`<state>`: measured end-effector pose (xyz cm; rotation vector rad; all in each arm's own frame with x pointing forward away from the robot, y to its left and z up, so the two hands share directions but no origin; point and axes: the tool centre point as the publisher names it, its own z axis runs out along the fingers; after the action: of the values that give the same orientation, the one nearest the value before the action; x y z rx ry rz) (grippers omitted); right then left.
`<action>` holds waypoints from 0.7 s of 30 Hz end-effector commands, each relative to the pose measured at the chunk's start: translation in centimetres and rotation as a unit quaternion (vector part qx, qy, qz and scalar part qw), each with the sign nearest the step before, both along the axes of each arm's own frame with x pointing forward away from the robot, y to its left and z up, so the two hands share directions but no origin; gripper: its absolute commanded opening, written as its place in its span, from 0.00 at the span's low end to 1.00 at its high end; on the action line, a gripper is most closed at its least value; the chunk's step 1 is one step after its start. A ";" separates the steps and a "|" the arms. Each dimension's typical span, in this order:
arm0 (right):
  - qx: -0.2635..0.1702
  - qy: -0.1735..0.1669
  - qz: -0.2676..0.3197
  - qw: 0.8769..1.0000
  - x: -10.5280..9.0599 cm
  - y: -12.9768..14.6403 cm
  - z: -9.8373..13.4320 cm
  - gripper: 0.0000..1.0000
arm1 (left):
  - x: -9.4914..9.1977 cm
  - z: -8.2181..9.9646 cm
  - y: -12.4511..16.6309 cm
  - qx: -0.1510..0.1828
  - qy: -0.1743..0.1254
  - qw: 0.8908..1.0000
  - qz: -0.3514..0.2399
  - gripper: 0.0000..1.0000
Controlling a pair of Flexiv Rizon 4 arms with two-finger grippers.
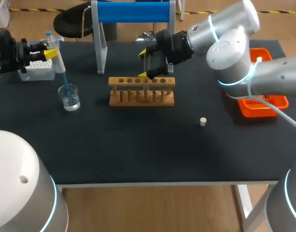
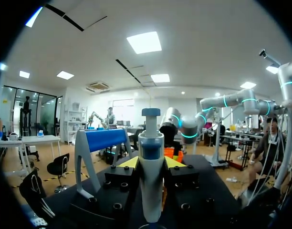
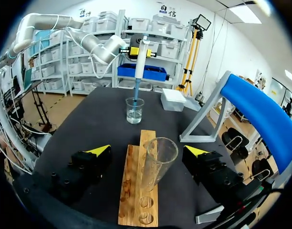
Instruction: Invert the test tube, pick up the pipette, mount the tip to pipette, aspirate from beaker and dispense into the tube, eject the tip, return the pipette, and cap with the stopper.
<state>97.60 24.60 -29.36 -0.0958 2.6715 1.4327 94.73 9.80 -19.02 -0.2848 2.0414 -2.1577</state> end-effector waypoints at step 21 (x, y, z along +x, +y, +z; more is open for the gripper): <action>-0.002 0.005 -0.007 1.000 0.6 -0.4 -1.0 1.00 | 0.1 0.0 0.1 0.000 0.000 1.000 -0.002 0.00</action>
<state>98.07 24.21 -30.37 -0.0668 2.6741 1.4337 94.73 9.80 -19.02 -0.2848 2.0414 -2.1577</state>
